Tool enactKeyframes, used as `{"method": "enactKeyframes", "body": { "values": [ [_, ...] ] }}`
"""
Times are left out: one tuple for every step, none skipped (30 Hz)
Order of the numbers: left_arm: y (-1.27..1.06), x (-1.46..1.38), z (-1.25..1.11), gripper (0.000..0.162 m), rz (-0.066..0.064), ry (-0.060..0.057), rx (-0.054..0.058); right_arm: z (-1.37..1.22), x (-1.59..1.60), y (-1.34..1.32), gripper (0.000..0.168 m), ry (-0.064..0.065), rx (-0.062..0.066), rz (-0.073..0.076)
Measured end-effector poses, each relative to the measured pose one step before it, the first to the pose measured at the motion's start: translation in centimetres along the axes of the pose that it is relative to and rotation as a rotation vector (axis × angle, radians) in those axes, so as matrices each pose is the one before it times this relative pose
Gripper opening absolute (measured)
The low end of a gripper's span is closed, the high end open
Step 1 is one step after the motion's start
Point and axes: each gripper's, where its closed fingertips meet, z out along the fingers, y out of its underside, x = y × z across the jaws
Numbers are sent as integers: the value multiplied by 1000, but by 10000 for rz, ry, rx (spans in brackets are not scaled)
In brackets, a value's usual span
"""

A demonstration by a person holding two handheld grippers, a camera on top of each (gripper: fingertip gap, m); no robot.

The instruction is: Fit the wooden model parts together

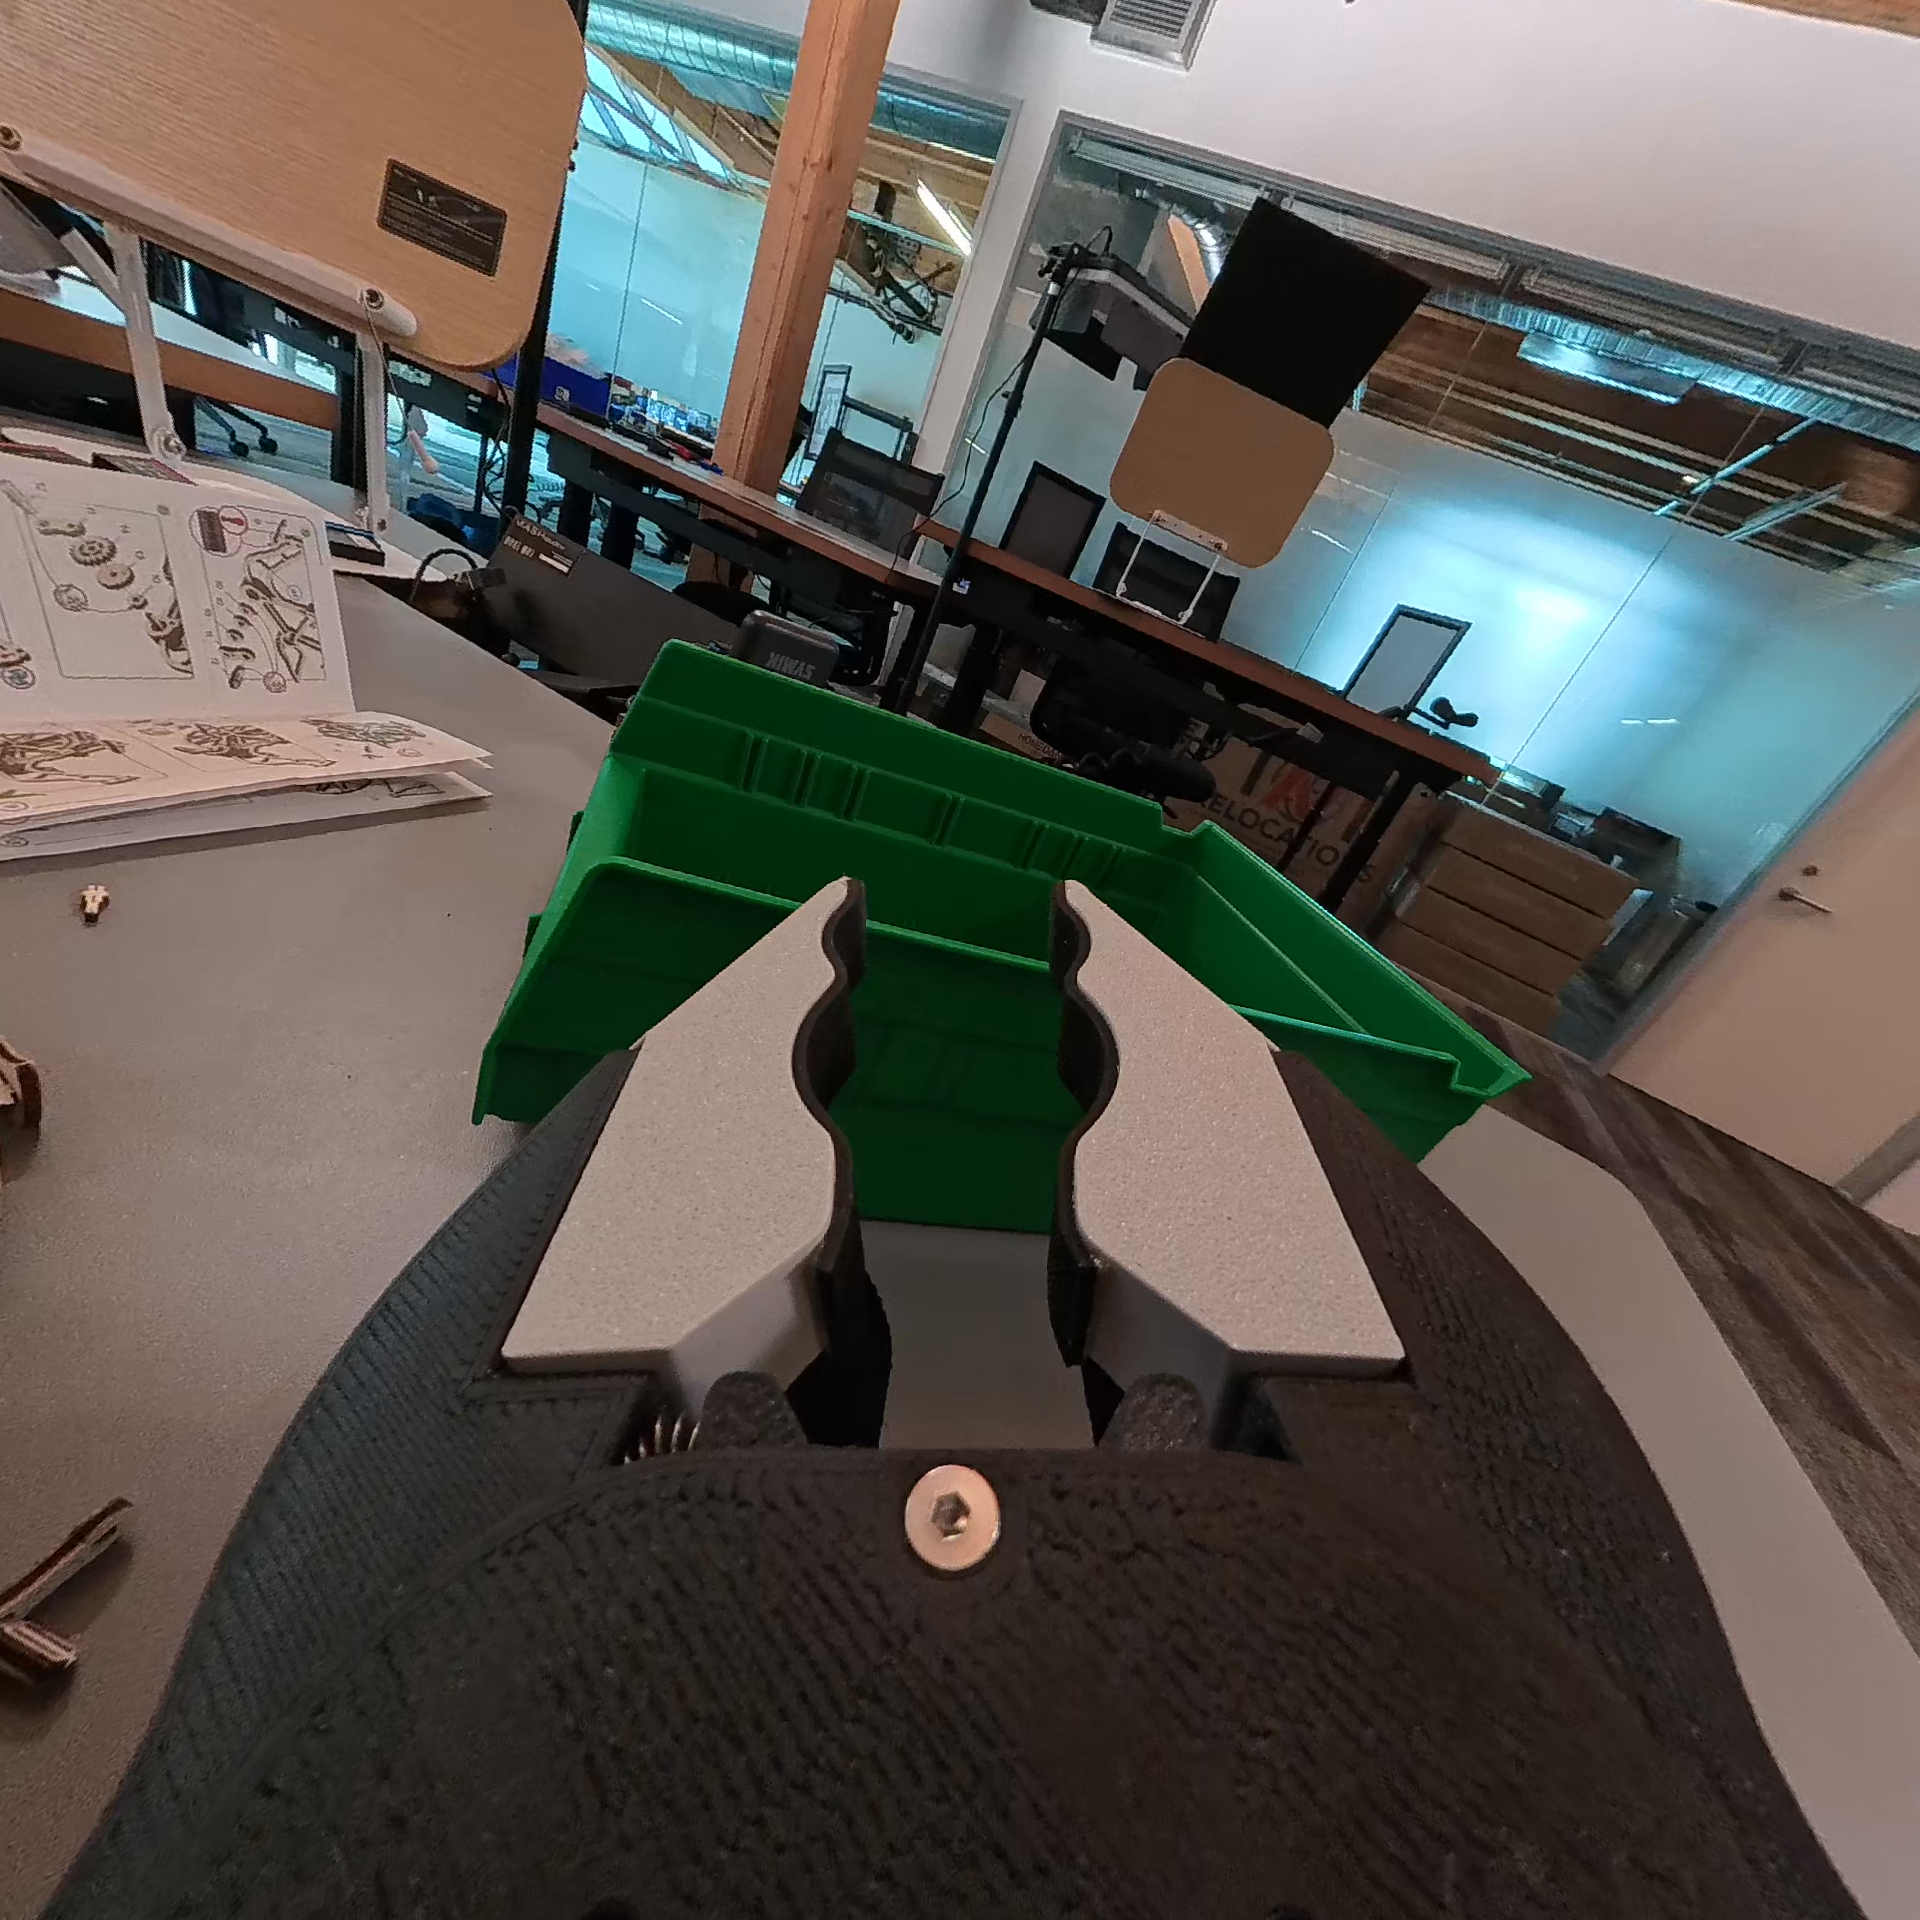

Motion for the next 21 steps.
{"method": "enactKeyframes", "body": {
  "values": [
    [-199, -1423, -515, 27, -202, -675, 159, -1, 6, 1, 34, 3, -1, -3],
    [-40, -1104, -327, 27, -422, -425, 107, -8, 9, -12, 34, 7, 6, -7],
    [57, -873, -188, 26, -532, -277, 80, -11, -1, -19, 34, 6, 8, -6],
    [119, -653, -99, 27, -539, -182, 51, 2, 8, 6, 34, 0, -2, 1],
    [160, -435, -49, 27, -446, -100, 16, 4, -13, 9, 34, -4, -7, 5],
    [140, -241, -2, 27, -291, -26, -7, -1, -3, 2, 34, -2, -1, 0],
    [80, -73, 16, 27, -132, 9, -13, -10, 0, -19, 34, 6, 9, -8],
    [58, 74, 39, 26, -2, 46, -21, -4, 10, -28, 34, 5, 11, -6],
    [19, 204, 47, 26, 89, 79, -20, -7, 4, -5, 34, 2, 4, 2],
    [-9, 259, 55, 26, 128, 95, -10, 1, -1, 8, 34, -4, -3, 6],
    [-20, 281, 52, 26, 129, 102, -3, 6, -11, 6, 34, -4, -5, 2],
    [-32, 240, 45, 25, 117, 89, 2, -4, 1, -3, 34, 3, -1, -8],
    [6, 184, 44, 25, 83, 73, -7, 0, 11, -10, 34, 10, 4, -8],
    [46, 111, 31, 25, 36, 50, -13, -14, 18, -9, 34, 8, 7, 1],
    [91, 45, 34, 25, -18, 33, -23, -15, 13, -6, 34, 7, 5, 6],
    [140, -31, 38, 25, -58, 6, -32, -4, 26, 0, 34, 12, 3, 5],
    [199, -78, 29, 24, -93, -12, -43, -10, 38, 5, 34, 15, 3, 11],
    [237, -95, 73, 24, -123, -7, -46, -13, 32, 12, 34, 11, 7, 24],
    [269, -75, 112, 24, -128, 21, -47, -3, 45, 21, 34, 16, 3, 22],
    [306, -34, 178, 24, -14, 82, -48, -5, 75, 36, 34, 30, -5, 18],
    [389, -178, 224, 24, 30, 24, -69, 6, 55, 42, 34, 18, -7, 31]
  ]
}}
